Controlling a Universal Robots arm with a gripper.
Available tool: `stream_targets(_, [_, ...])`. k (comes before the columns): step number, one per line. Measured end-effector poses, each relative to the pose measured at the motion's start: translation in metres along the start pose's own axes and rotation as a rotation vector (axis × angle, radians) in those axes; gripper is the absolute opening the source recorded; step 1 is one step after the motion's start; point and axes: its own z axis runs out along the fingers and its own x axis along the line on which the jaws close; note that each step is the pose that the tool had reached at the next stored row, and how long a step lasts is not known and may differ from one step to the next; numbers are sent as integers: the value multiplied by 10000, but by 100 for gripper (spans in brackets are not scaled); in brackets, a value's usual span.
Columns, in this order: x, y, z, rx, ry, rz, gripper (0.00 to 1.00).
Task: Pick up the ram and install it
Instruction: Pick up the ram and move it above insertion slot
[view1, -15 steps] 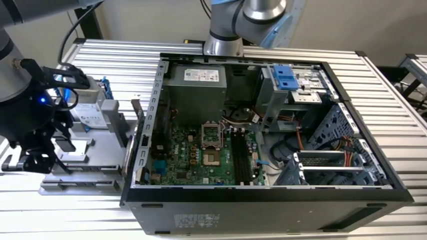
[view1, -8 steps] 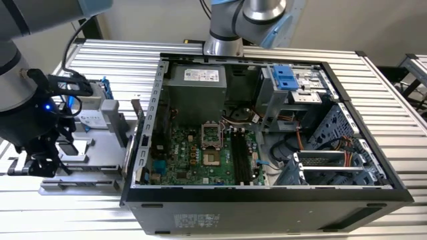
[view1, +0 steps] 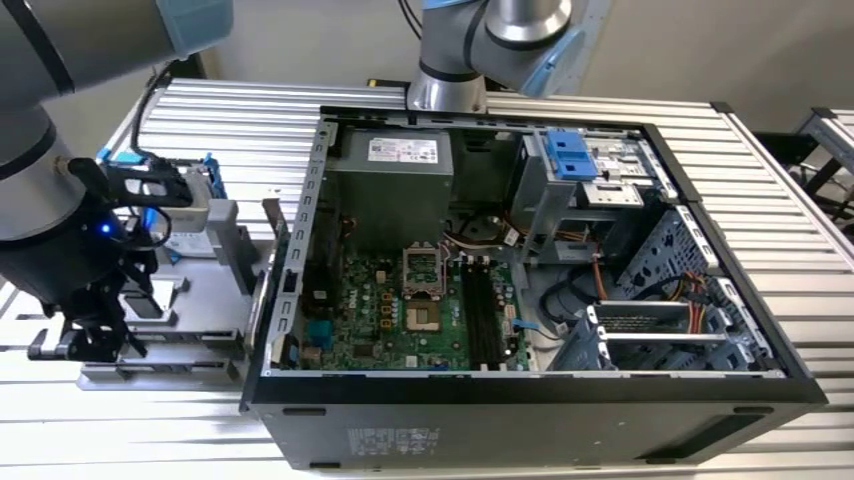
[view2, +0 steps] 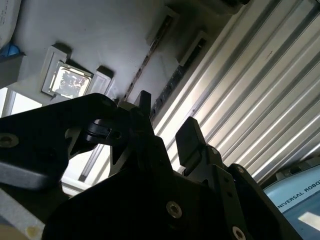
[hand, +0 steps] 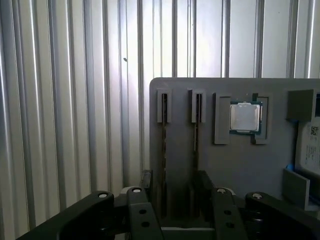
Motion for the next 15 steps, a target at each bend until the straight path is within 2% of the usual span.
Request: stream_targets(15, [24,-1,218,-20,0,71,100])
